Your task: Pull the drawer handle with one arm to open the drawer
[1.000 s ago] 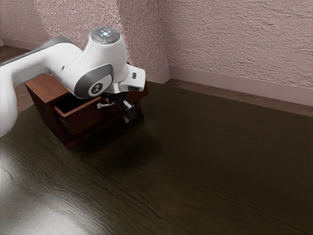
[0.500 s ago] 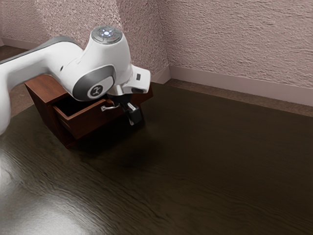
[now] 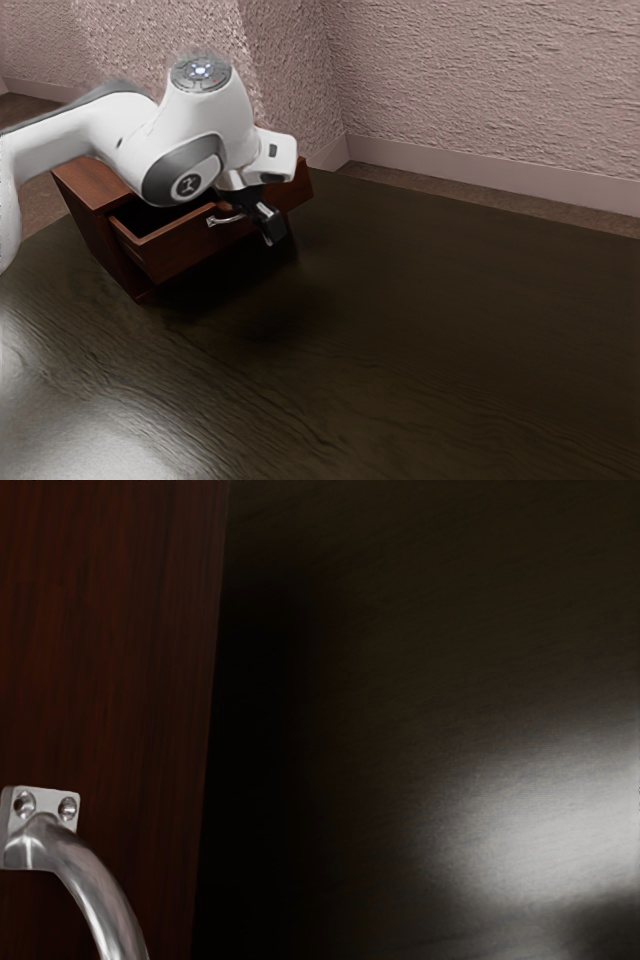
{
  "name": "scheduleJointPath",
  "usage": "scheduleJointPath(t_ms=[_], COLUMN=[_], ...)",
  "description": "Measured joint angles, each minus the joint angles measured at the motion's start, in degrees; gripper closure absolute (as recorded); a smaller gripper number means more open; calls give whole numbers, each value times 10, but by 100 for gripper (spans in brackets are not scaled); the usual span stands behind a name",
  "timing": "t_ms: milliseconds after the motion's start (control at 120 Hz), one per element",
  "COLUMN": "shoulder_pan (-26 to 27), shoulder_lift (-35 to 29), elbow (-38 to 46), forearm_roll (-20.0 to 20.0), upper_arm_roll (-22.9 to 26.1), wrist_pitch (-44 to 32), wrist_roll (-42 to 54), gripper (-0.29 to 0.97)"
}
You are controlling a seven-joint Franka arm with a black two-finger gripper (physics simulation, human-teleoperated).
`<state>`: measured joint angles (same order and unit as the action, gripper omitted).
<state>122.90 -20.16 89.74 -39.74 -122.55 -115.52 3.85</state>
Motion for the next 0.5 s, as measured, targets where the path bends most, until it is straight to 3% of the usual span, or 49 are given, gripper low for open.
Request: scheduleJointPath(t_ms=[500], shoulder_pan=[14], shoulder_lift=[-20], elbow=[4], forearm_roll=[-20], upper_arm_roll=[-5], wrist_pitch=[-16], wrist_roll=[-10], gripper=[-5])
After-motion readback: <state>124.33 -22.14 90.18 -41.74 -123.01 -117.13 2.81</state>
